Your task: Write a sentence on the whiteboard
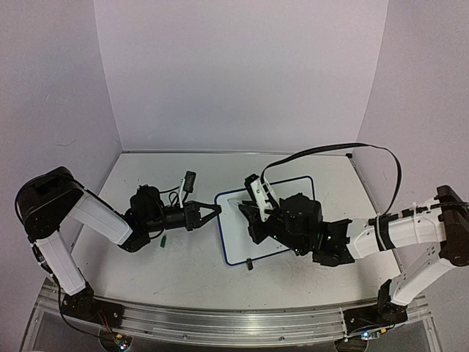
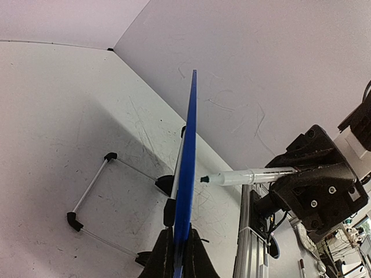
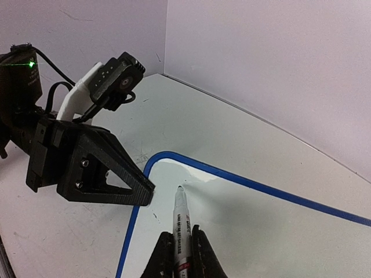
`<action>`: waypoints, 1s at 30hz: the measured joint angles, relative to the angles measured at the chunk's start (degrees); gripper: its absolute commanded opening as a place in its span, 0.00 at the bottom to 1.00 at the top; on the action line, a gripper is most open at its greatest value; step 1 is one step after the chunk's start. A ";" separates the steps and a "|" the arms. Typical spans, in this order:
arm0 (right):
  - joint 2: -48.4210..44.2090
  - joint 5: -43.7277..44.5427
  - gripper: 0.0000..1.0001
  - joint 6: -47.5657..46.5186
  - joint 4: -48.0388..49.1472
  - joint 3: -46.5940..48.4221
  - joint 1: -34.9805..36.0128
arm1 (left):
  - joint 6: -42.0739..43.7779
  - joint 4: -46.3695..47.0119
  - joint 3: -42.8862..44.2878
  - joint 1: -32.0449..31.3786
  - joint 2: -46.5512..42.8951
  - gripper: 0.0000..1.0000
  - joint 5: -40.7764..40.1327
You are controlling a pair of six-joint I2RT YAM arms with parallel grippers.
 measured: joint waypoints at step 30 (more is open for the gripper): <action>3.02 1.30 0.00 0.31 2.40 0.49 0.39 | 0.00 -0.10 -0.02 0.01 0.01 0.00 0.04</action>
